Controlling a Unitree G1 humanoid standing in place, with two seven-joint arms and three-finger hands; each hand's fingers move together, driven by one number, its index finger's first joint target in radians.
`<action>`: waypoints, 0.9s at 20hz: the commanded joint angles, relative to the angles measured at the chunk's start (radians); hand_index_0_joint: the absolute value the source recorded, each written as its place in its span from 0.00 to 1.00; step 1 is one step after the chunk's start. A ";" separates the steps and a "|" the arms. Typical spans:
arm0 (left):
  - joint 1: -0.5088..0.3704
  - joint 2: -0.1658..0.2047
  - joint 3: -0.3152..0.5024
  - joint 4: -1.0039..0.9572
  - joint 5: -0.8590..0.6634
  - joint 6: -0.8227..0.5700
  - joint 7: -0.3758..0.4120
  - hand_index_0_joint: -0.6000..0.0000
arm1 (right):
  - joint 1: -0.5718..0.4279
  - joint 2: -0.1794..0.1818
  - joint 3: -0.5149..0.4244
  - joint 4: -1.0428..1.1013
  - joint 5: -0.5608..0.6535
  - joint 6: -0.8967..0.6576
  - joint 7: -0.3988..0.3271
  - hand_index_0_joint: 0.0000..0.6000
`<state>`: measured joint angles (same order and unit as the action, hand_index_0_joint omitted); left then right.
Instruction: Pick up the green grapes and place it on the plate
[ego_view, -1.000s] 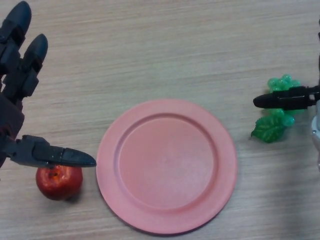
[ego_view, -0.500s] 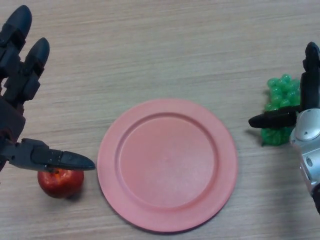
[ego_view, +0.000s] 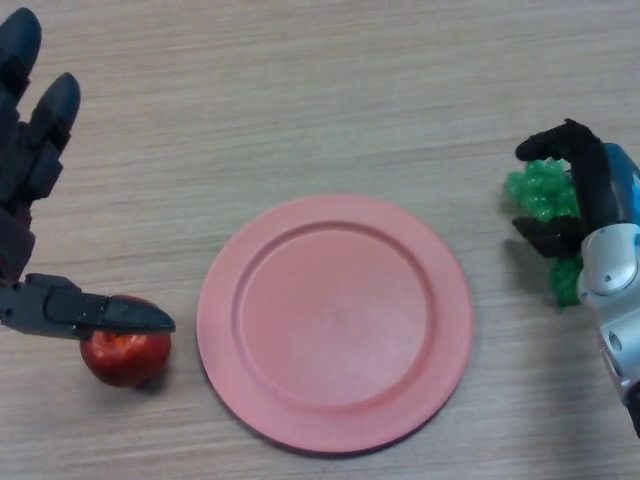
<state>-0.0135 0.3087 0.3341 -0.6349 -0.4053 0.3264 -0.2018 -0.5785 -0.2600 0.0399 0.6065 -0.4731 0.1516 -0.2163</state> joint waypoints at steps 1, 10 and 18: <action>-0.025 0.039 0.066 -0.048 -0.005 -0.127 0.000 1.00 | -0.040 -0.043 -0.034 -0.123 -0.084 -0.076 0.016 1.00; -0.015 0.034 0.083 -0.058 -0.021 -0.127 -0.010 1.00 | -0.015 0.052 0.020 -0.671 0.032 0.133 0.215 1.00; -0.017 0.052 0.153 -0.036 -0.102 -0.145 0.013 1.00 | 0.050 0.070 0.373 -1.076 0.154 0.488 0.151 1.00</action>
<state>-0.0064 0.3114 0.4150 -0.6330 -0.4807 0.3244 -0.1972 -0.4807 -0.1913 0.4916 -0.4057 -0.2730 0.7251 0.0036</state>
